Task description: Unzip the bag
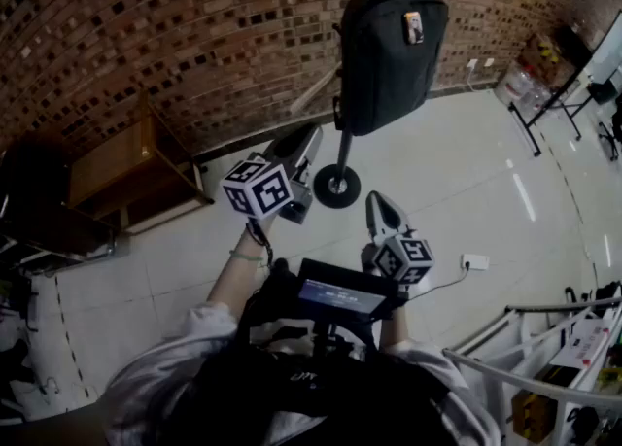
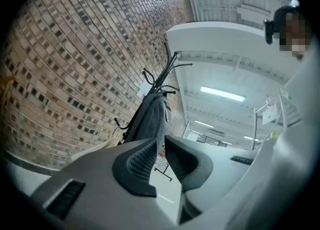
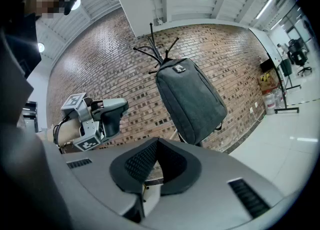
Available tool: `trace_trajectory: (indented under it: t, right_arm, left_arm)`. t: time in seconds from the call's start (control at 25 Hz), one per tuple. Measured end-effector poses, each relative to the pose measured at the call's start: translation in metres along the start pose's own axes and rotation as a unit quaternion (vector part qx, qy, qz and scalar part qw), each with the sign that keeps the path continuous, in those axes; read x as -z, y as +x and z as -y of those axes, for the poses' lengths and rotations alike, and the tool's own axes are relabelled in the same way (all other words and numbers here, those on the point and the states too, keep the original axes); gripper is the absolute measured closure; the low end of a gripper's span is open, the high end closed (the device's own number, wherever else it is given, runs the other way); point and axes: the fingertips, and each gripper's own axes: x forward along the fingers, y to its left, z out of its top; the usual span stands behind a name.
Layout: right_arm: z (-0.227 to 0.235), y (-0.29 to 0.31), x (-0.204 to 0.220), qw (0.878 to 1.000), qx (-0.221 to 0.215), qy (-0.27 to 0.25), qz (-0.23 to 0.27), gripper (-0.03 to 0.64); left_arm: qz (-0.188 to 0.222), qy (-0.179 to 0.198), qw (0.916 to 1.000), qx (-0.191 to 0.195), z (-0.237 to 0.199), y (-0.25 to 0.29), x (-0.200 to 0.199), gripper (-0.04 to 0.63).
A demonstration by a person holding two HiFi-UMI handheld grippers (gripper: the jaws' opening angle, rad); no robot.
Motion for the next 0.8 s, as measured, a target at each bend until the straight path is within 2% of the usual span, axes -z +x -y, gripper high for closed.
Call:
trace_trajectory:
  t: [0.12,0.2,0.4,0.48,0.64,0.8]
  right_arm:
    - [0.002,0.01,-0.001,1.0,0.003,-0.001,0.006,0.629]
    - [0.005,0.018,-0.004,1.0,0.011,-0.001,0.01,0.629]
    - [0.016,0.048,-0.011,0.999,0.052,0.005,0.006,0.629]
    - [0.02,0.066,-0.021,0.997,0.066,0.003,0.027,0.629]
    - [0.021,0.094,-0.034,0.994,0.095,0.006,0.052,0.629]
    - [0.022,0.116,-0.035,0.99,0.129,0.013,0.061,0.629]
  left_arm:
    - [0.007,-0.003,0.9998,0.02,-0.007,0.018,-0.019,0.554]
    - [0.007,0.009,0.9995,0.03,-0.013,0.031,-0.031,0.554]
    - [-0.006,0.032,0.9972,0.068,-0.028,0.064,-0.056,0.554]
    - [-0.013,0.041,0.9954,0.086,-0.035,0.078,-0.066,0.554]
    - [-0.027,0.057,0.9891,0.133,-0.042,0.109,-0.083,0.554]
    - [-0.041,0.035,0.9795,0.194,-0.042,0.136,-0.097,0.533]
